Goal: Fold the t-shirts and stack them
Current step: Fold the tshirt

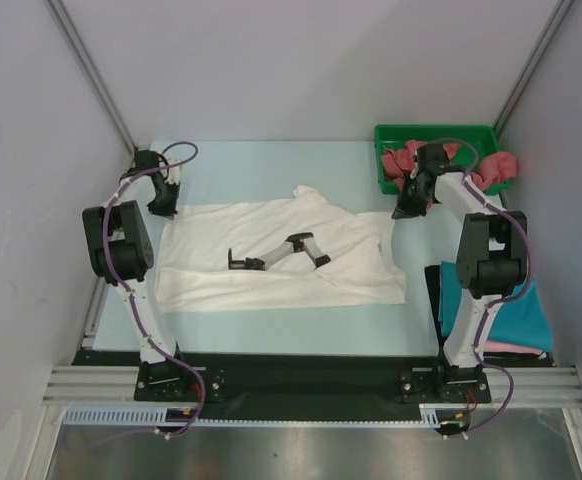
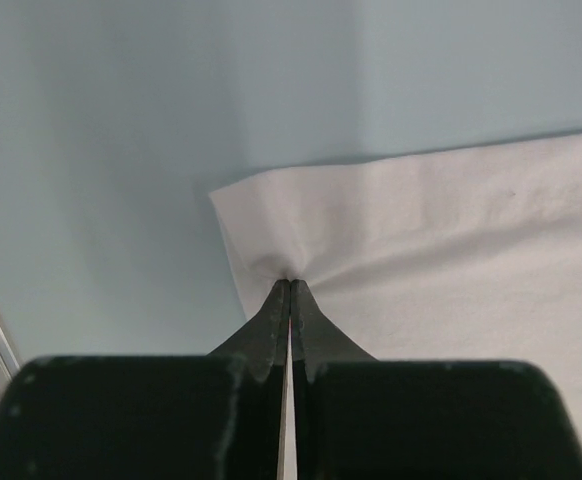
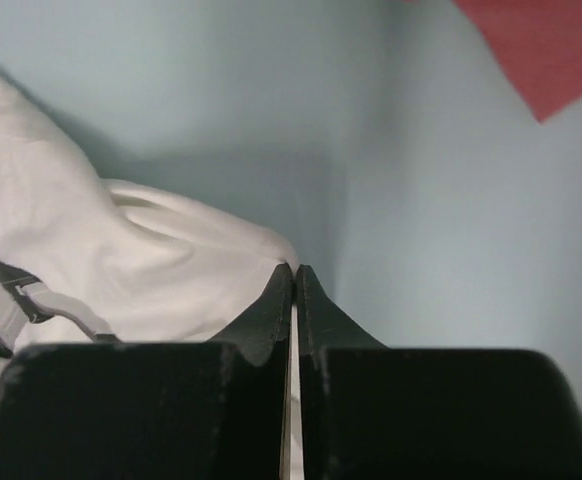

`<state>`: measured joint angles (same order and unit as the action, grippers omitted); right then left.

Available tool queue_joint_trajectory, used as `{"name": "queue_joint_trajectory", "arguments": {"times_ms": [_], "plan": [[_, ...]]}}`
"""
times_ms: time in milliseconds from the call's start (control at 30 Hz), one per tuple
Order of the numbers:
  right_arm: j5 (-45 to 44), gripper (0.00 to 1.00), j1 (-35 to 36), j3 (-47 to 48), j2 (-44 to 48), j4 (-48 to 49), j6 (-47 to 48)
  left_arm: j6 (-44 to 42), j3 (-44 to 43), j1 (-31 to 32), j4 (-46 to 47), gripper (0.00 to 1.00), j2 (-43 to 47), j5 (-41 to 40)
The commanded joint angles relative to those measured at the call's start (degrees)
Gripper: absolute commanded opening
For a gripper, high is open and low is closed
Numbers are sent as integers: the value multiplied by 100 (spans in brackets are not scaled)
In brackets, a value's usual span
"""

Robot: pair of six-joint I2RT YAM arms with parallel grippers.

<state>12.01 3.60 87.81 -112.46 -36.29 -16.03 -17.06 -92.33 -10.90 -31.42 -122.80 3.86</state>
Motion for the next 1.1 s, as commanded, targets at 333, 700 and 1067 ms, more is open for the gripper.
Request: {"name": "queue_joint_trajectory", "arguments": {"times_ms": [333, 700, 1067], "plan": [[-1438, 0, -324, -975, 400, 298, -814, -254, 181, -53, 347, 0, 301, -298], [-885, 55, -97, -521, 1077, 404, -156, -377, 330, 8, 251, 0, 538, 747], [-7, 72, 1344, 3301, -1372, -18, -120, -351, 102, -9, 189, 43, 881, 546]]}}
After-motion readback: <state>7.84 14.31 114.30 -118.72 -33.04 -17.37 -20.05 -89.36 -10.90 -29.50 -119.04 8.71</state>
